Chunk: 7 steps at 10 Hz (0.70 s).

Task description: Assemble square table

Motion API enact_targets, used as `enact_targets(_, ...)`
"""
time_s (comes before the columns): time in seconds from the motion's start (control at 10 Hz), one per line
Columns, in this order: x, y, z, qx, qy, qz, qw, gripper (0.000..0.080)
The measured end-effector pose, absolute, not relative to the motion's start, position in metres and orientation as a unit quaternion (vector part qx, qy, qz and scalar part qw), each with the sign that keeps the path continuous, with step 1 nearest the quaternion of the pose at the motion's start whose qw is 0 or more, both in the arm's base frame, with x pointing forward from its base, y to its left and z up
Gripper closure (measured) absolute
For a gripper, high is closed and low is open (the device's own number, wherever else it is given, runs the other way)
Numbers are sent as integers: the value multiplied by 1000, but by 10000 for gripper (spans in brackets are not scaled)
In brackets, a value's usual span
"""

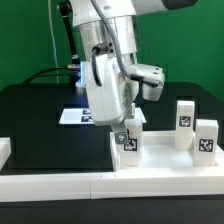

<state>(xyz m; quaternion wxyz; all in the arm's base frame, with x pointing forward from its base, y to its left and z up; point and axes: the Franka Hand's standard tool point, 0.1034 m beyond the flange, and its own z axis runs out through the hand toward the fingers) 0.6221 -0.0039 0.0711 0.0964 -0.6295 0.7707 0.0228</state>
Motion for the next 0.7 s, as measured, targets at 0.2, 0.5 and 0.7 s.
enact_targets(0.2,623,2,74,-700,709,9,85,279)
enact_targets(0.5,625,2,75,-858,508,-20,79,154)
enact_targets(0.7,625,0,74,-902,425,-27,72,150)
